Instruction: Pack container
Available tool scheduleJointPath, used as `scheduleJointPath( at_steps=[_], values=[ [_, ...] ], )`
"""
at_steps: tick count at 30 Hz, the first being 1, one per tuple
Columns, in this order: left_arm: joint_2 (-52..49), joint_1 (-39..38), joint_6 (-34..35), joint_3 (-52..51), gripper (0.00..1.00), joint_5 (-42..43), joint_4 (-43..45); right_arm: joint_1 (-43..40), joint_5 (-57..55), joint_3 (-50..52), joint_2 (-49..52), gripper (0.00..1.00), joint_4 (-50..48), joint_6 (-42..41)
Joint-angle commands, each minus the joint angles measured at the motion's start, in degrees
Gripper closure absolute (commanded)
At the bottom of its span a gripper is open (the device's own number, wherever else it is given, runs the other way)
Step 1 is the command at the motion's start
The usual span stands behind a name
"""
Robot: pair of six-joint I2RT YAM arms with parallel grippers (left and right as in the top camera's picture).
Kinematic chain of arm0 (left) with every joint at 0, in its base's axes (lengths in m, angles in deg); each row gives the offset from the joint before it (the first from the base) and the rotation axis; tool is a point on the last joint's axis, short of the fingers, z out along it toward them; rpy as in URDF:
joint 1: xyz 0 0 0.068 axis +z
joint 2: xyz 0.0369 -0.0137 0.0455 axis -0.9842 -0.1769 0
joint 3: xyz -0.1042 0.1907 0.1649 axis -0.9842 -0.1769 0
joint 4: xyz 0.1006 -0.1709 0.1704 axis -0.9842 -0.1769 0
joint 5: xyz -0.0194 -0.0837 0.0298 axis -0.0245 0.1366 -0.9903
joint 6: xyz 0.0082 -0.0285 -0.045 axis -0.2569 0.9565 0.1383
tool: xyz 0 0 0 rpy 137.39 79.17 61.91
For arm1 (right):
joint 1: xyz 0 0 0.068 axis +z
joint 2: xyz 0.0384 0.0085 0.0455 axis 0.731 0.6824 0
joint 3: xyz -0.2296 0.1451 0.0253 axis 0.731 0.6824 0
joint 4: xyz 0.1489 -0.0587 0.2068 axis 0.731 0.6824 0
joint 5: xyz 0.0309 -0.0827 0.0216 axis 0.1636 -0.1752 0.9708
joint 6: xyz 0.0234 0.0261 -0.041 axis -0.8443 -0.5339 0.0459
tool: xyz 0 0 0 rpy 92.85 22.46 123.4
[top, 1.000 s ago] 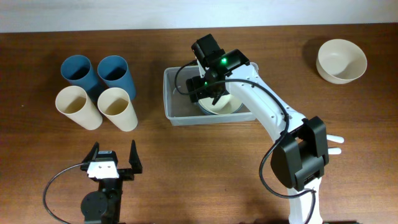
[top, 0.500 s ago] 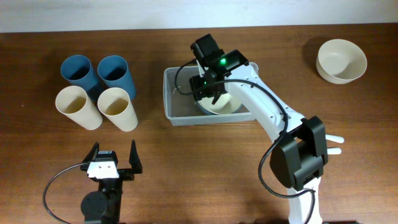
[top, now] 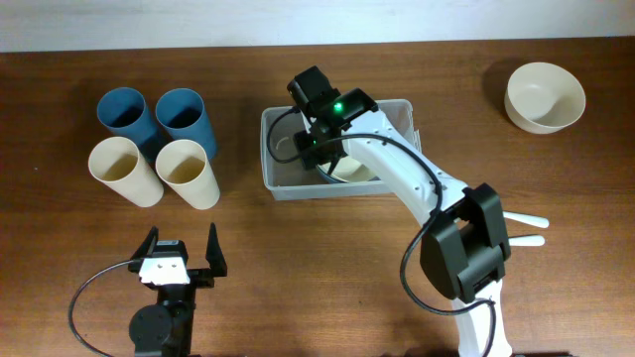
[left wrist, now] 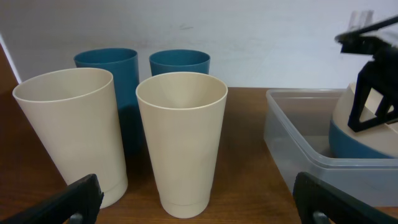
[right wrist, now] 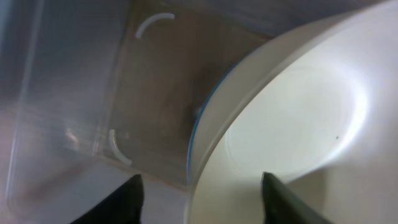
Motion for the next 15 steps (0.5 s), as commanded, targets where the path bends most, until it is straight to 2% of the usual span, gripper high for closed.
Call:
scheduleJointPath(
  at_steps=[1,7,13,15],
  values=[
    [0.46,0.35,-0.72,-0.13,0.00,-0.13,-0.42,0.09,-1.44,-0.85,1.79,0.55,-0.15,0.00],
    [0.46,0.35,-0.72,-0.13,0.00,-0.13,-0.42,0.09,-3.74,-0.87,1.86,0.72,-0.15,-0.15],
    [0.46,0.35,-0.72,-0.13,0.00,-0.13,-0.42,0.09,-3.72,-1.03,1.86,0.96,-0.13,-0.17],
    [0.46,0.35,-0.70,-0.13,0.00,-0.13,-0.42,0.09,-3.72,-1.44,1.86,0.96,0.26,-0.15]
  ],
)
